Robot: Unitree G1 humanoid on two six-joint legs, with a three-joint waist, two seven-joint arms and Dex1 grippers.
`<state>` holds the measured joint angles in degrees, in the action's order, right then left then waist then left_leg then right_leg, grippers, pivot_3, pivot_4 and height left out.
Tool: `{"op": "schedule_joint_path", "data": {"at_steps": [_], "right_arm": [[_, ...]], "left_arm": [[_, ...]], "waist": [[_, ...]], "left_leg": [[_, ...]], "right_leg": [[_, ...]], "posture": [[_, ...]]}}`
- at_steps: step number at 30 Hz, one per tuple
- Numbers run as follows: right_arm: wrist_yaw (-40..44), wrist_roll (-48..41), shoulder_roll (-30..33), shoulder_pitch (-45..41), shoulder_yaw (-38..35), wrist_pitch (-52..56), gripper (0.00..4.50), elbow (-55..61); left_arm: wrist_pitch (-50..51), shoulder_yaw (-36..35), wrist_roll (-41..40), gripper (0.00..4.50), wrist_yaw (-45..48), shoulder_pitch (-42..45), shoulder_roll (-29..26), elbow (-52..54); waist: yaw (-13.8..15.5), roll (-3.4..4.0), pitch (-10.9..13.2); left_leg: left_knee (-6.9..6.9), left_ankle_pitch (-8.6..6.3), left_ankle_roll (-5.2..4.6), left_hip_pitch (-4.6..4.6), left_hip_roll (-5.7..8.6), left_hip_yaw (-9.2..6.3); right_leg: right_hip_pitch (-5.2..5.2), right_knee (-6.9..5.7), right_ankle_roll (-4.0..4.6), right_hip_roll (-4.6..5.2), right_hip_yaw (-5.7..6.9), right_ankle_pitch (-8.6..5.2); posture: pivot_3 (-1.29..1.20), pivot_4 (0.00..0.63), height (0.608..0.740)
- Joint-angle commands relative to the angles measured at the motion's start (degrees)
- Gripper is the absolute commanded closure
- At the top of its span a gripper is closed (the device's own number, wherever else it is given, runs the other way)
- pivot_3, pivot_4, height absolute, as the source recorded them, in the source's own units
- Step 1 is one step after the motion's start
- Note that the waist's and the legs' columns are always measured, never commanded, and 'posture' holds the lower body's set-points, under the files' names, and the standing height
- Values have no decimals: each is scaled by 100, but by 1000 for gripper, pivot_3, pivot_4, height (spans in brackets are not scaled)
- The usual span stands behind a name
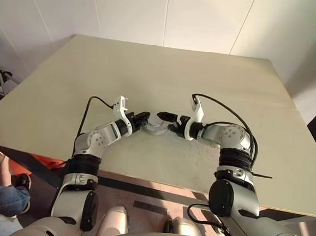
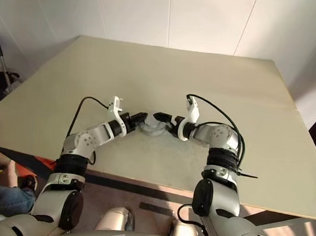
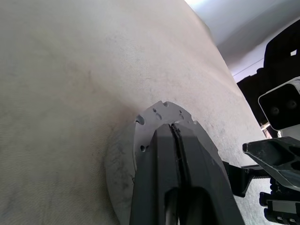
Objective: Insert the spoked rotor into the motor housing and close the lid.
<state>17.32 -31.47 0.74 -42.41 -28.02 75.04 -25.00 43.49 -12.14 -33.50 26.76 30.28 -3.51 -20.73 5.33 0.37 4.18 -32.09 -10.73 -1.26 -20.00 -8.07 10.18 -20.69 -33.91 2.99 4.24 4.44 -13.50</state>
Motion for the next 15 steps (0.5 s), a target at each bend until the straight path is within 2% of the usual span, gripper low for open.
{"op": "schedule_joint_path", "data": {"at_steps": [1,14,15], "right_arm": [[162,-297,-392,-273,268,41,19,-124],[283,-438,-613,-250,498,309,19,288],[249,-406,-623,-253,499,277,189,256]], "left_arm": [[94,170,57,4500,-11,13,102,-111],[3,172,143,4500,19,72,135,-201],[-4,176,148,4500,24,70,137,-202]], "waist": [[-1,0,0],[5,1,1],[5,1,1]], "left_leg": [[0,0,0,0,0,0],[1,-10,-16,-22,0,2],[2,-9,-16,-22,0,2]], "right_leg": [[0,0,1,0,0,0],[-16,10,45,0,1,21],[-17,10,46,0,2,21]], "posture": [[0,0,740],[0,0,740],[0,0,740]]}}
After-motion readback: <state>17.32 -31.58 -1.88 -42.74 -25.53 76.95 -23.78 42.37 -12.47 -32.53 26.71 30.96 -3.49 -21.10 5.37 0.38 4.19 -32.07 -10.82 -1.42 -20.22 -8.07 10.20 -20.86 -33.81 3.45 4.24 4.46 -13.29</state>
